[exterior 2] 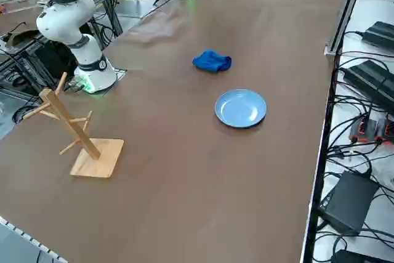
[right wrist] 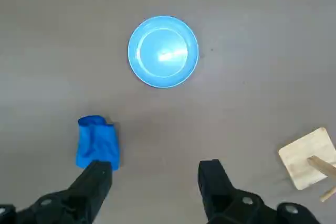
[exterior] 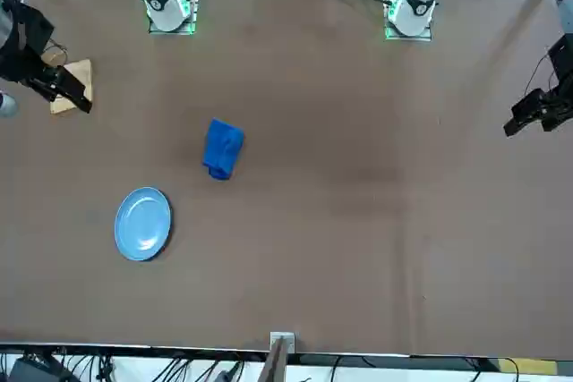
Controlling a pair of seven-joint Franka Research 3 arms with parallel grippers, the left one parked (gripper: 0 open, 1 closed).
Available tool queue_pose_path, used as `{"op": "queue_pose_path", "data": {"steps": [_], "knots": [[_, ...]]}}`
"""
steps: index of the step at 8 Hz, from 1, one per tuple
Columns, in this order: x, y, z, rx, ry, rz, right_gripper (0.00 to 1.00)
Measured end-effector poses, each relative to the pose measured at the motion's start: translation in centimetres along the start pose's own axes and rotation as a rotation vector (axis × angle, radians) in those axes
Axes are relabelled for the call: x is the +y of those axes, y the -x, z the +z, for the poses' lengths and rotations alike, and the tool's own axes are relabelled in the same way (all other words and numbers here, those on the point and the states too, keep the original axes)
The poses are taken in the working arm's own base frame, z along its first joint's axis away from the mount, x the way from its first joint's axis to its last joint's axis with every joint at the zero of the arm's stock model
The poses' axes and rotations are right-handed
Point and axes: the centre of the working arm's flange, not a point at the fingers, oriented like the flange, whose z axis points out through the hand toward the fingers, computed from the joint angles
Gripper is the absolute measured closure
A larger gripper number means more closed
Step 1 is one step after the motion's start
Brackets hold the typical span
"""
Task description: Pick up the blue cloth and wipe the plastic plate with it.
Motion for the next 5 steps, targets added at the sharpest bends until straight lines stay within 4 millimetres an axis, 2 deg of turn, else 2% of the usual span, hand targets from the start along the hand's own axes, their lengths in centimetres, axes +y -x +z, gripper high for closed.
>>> {"op": "queue_pose_path", "data": {"steps": [3, 5], "knots": [[-0.02, 0.01, 0.03, -0.002, 0.000, 0.000, 0.00], [-0.82, -0.03, 0.71, -0.012, -0.007, -0.007, 0.00]]}}
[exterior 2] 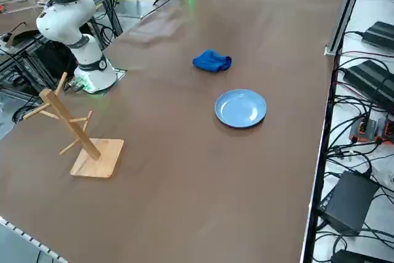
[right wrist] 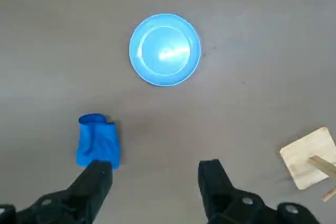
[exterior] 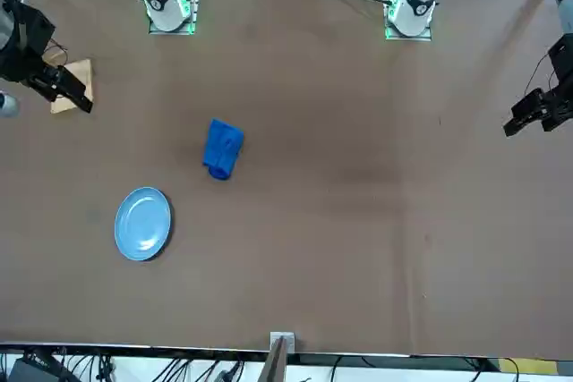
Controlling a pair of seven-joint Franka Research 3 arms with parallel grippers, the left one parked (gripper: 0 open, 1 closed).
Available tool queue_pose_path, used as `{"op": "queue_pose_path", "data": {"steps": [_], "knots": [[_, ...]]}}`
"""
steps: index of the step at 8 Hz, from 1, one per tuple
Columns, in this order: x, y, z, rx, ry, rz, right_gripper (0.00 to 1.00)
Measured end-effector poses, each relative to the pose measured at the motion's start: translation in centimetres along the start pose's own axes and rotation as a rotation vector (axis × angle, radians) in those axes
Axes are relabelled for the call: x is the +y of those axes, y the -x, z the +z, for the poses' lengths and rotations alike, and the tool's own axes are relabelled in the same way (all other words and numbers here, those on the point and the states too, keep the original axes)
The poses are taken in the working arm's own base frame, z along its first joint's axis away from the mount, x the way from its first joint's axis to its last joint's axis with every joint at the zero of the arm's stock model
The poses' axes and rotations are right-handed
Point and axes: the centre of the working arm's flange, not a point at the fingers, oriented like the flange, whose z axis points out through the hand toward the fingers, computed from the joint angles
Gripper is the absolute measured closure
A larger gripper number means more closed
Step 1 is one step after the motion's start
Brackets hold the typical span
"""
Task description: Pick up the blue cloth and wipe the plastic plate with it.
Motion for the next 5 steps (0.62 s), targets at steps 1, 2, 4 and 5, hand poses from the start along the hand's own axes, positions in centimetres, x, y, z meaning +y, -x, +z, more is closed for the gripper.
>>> {"op": "queue_pose_path", "data": {"steps": [1, 2, 4, 5], "knots": [[-1.3, -0.2, 1.2, -0.013, -0.020, 0.006, 0.00], [-3.2, -0.4, 2.8, -0.026, -0.035, 0.014, 0.00], [-7.7, 0.2, 6.9, -0.036, -0.036, 0.064, 0.00], [-10.1, 0.8, 9.4, -0.038, -0.035, 0.092, 0.00]]}}
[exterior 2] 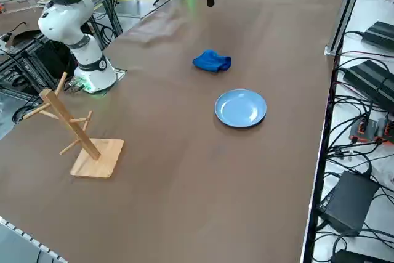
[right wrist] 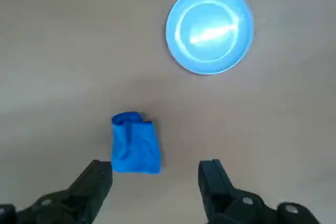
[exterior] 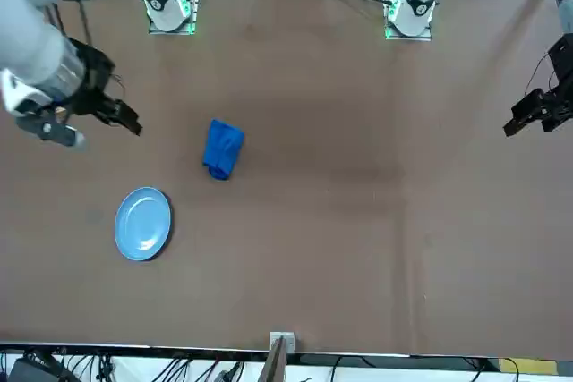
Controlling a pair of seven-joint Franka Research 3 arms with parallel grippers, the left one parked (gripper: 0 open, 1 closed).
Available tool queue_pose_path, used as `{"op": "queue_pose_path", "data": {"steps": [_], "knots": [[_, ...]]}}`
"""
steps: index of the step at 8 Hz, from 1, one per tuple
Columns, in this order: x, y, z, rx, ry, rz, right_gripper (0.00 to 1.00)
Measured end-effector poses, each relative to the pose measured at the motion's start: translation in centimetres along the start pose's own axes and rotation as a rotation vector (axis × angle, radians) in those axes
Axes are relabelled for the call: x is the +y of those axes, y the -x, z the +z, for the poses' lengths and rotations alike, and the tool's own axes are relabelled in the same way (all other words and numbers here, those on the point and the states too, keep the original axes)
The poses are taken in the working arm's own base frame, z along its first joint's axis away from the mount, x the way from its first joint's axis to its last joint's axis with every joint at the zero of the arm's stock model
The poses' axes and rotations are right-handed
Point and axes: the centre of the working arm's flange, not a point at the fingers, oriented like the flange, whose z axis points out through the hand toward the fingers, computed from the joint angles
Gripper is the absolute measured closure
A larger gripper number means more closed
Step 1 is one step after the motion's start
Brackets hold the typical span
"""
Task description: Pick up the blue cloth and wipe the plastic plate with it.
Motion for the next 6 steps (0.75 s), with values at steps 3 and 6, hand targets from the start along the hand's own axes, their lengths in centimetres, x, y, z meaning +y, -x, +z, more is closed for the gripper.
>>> {"op": "queue_pose_path", "data": {"steps": [3, 6], "knots": [[-5.5, 2.0, 8.2, 0.008, -0.005, 0.097, 0.00], [-8.1, 2.6, 16.3, 0.019, -0.015, 0.164, 0.00]]}}
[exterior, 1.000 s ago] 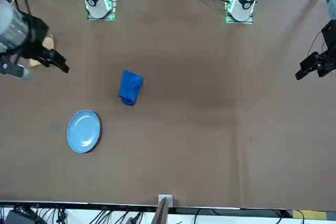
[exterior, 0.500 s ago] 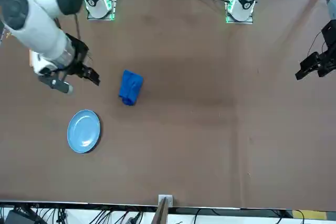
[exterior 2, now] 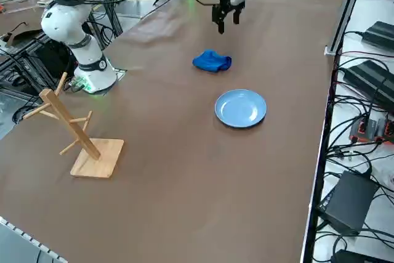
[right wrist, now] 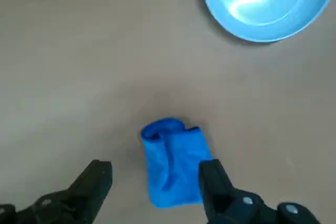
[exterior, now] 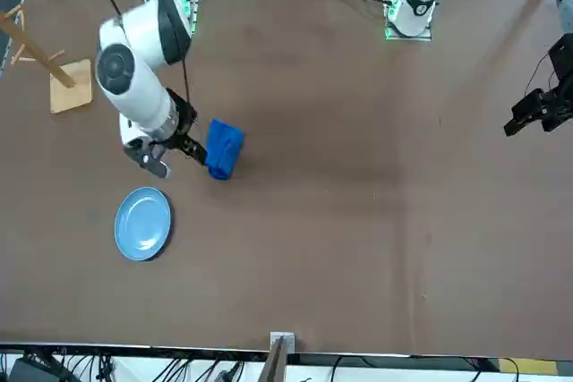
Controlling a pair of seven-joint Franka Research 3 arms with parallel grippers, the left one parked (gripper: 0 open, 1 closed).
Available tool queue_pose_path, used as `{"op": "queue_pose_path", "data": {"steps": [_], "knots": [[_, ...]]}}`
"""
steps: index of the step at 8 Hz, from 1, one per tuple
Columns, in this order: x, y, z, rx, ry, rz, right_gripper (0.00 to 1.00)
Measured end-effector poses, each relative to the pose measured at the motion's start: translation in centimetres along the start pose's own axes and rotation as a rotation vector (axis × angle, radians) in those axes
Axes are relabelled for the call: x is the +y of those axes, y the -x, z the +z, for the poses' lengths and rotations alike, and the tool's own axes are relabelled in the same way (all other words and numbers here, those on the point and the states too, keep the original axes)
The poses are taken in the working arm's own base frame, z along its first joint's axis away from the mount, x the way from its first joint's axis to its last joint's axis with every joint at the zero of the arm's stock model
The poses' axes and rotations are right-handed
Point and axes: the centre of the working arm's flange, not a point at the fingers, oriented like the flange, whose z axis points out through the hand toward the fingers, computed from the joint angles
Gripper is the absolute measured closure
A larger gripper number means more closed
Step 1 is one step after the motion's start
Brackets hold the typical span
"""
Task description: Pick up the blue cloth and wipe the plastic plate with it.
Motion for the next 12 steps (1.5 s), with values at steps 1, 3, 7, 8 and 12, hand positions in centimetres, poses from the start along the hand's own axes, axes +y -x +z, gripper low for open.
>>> {"op": "queue_pose_path", "data": {"steps": [1, 3, 7, 8, 12], "knots": [[-0.3, 0.6, 2.7, 0.004, -0.005, 0.005, 0.00], [-0.5, 2.3, 7.1, 0.020, -0.024, 0.015, 0.00], [-2.1, 5.9, 13.9, 0.052, 0.009, 0.019, 0.00], [-1.9, 5.9, 14.9, 0.050, 0.020, 0.019, 0.00], [-1.5, 6.0, 16.1, 0.043, 0.037, 0.015, 0.00]]}}
